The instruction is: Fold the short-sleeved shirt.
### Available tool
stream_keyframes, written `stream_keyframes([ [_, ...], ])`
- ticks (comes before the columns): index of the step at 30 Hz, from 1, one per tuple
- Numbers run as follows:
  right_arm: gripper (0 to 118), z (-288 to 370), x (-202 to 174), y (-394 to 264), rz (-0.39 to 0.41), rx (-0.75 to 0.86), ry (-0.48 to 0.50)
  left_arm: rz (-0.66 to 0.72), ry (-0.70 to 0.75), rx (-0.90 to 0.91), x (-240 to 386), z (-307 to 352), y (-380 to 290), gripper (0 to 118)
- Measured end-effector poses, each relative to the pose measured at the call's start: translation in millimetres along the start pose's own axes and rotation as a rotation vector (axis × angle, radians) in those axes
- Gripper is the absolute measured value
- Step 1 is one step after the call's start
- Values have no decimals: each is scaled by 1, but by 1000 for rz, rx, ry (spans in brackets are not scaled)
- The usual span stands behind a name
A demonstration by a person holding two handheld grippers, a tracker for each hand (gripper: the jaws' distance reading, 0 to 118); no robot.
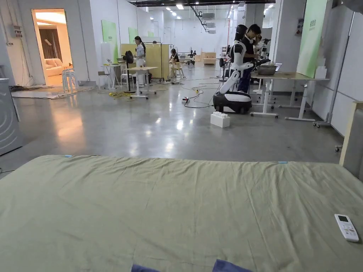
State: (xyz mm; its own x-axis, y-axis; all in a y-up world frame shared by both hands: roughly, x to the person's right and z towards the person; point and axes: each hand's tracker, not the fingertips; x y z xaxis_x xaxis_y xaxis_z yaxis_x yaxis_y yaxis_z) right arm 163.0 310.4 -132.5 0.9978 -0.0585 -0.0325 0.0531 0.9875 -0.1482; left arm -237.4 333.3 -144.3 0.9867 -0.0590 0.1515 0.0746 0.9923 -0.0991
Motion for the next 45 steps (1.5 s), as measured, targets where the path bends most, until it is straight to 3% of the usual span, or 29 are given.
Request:
stream_keyframes([
  [7,0,0,0,0,-17,-12,-4,7,1,33,1,0,6,0],
  [19,0,-4,0,-5,-23,-45,4,61,17,-85,-5,-28,0,0],
  [23,0,-8,5,-17,-42,-82,-5,104,-49,-151,-14,-53,-8,0],
  [27,0,-17,14,-32,-78,-127,-30,171,-125,-270,-27,-118,-17,1],
  [28,0,-19,16,-36,-89,-139,-35,201,-134,-290,-30,-138,-24,7],
  [29,0,-22,20,-40,-101,-154,-41,241,-158,-333,-33,-162,-30,23],
  [30,0,-25,24,-46,-114,-173,-50,268,-169,-397,-37,-191,-40,54],
  [31,0,-27,27,-51,-122,-191,-57,290,-178,-430,-39,-213,-49,73],
  [32,0,-30,31,-56,-129,-213,-69,283,-202,-463,-39,-240,-63,77],
  [34,0,-32,39,-63,-130,-243,-96,263,-241,-519,-41,-284,-85,77],
  [36,0,-32,46,-68,-143,-259,-116,181,-184,-630,-37,-332,-107,77],
  [40,0,-30,57,-80,-214,-306,-163,160,-152,-715,-43,-398,-151,76],
  [44,0,-28,59,-89,-187,-355,-198,147,-87,-880,-43,-426,-182,65],
  [45,0,-29,61,-91,-180,-369,-202,135,-93,-880,-40,-428,-186,54],
])
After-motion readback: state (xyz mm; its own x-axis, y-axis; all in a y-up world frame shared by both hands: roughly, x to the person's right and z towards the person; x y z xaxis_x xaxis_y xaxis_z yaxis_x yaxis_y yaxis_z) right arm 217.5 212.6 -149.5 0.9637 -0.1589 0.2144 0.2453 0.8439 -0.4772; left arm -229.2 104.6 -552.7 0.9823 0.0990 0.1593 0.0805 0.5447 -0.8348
